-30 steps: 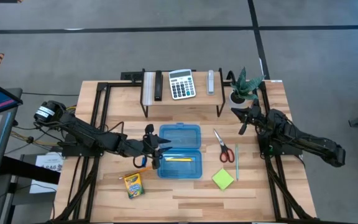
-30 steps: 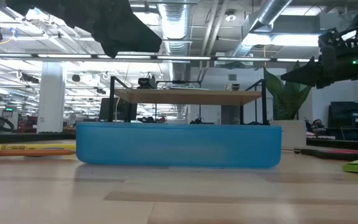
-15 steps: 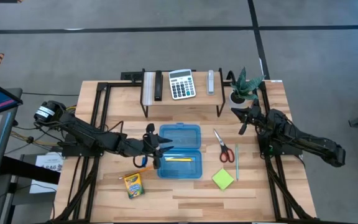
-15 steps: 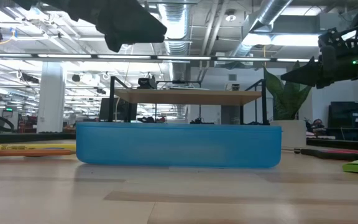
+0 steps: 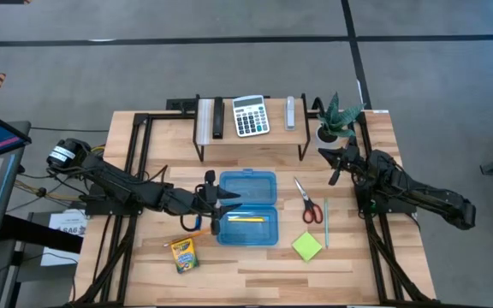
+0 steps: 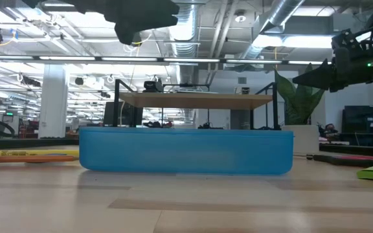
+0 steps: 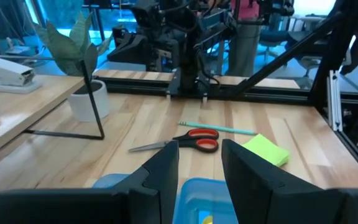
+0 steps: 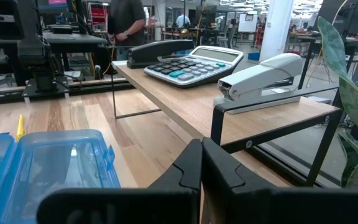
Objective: Pack school essentials
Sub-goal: Put the black scissors into the blue supply box
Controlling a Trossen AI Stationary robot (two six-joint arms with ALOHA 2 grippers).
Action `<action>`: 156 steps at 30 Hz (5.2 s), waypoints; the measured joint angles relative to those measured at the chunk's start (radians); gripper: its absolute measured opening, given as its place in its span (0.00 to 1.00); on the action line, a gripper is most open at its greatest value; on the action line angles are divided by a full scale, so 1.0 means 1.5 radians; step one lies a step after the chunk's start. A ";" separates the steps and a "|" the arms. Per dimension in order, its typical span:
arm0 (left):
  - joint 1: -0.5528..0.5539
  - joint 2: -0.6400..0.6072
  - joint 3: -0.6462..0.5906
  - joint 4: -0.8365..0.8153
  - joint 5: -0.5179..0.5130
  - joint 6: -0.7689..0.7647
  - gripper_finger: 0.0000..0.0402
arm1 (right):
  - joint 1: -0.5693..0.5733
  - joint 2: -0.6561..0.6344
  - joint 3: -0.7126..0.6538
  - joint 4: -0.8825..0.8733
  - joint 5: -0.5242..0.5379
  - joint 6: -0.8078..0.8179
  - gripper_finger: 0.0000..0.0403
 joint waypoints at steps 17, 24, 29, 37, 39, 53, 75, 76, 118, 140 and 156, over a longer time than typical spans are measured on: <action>0.000 0.000 0.000 -0.008 0.002 0.010 0.28 | 0.000 0.000 0.000 0.000 0.000 0.038 0.07; -0.024 -0.063 -0.001 -0.120 -0.001 -0.023 0.28 | 0.000 0.000 0.000 0.017 0.001 0.260 0.07; -0.060 -0.091 -0.020 -0.074 -0.016 0.004 0.28 | 0.000 0.000 0.000 0.030 0.001 0.334 0.07; -0.083 -0.092 -0.023 -0.090 -0.058 0.017 0.28 | 0.014 0.001 0.015 0.048 -0.064 0.304 0.08; -0.083 -0.092 -0.023 -0.104 -0.058 0.023 0.28 | 0.031 0.004 0.031 0.045 -0.069 0.298 0.09; -0.083 -0.093 -0.076 -0.061 -0.074 0.010 0.28 | 0.147 0.202 0.119 -0.063 -0.066 0.291 0.25; -0.071 -0.113 -0.170 0.082 -0.093 -0.026 0.28 | 0.345 0.448 0.275 -0.219 0.019 0.315 0.33; -0.071 -0.113 -0.170 0.081 -0.093 -0.026 0.28 | 0.352 0.455 0.279 -0.231 0.019 0.324 0.33; -0.071 -0.113 -0.170 0.083 -0.095 -0.063 0.28 | 0.442 0.660 0.286 -0.287 0.001 0.473 0.46; -0.068 -0.113 -0.170 0.082 -0.095 -0.064 0.28 | 0.473 0.660 0.286 -0.287 -0.019 0.514 0.45; -0.068 -0.113 -0.170 0.081 -0.095 -0.068 0.28 | 0.504 0.660 0.286 -0.230 -0.031 0.545 0.45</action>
